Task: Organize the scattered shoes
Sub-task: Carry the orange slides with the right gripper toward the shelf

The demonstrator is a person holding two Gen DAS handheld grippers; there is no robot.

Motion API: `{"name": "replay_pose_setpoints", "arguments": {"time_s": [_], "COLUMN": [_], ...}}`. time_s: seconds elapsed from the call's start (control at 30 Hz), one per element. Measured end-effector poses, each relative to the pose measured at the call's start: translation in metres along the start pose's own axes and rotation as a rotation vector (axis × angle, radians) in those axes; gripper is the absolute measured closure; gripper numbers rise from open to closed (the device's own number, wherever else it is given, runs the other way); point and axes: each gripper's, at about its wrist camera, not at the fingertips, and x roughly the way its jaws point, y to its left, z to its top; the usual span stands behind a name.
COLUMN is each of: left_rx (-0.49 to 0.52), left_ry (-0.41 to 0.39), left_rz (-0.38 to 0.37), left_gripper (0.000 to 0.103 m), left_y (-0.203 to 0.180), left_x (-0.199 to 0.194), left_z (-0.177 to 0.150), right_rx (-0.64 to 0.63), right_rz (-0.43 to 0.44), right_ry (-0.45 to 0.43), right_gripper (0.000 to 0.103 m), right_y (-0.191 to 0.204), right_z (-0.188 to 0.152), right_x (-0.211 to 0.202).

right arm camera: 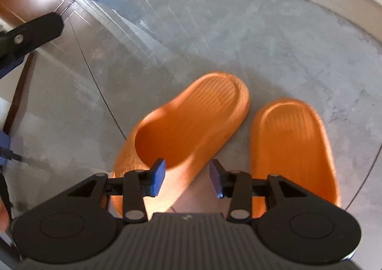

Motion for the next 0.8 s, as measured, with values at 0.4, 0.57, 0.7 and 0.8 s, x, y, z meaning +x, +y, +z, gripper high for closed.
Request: {"name": "replay_pose_setpoints", "arguments": {"time_s": [0.4, 0.57, 0.7, 0.8], "left_rx": [0.002, 0.006, 0.006, 0.010], "left_ry": [0.013, 0.011, 0.012, 0.010], "left_rz": [0.000, -0.002, -0.007, -0.009], "left_gripper": [0.013, 0.013, 0.013, 0.013], "left_y": [0.008, 0.010, 0.011, 0.013], "left_x": [0.008, 0.008, 0.008, 0.008], "left_z": [-0.001, -0.002, -0.003, -0.004], "right_rx": [0.136, 0.123, 0.208, 0.243], "right_rz": [-0.035, -0.173, -0.179, -0.177], "right_ry": [-0.031, -0.006, 0.069, 0.075], "right_gripper": [0.035, 0.025, 0.020, 0.014], "right_y": [-0.004, -0.001, -0.008, -0.004], "right_z": [-0.009, -0.007, -0.011, -0.016], "right_x": [-0.034, -0.039, -0.030, -0.027]}}
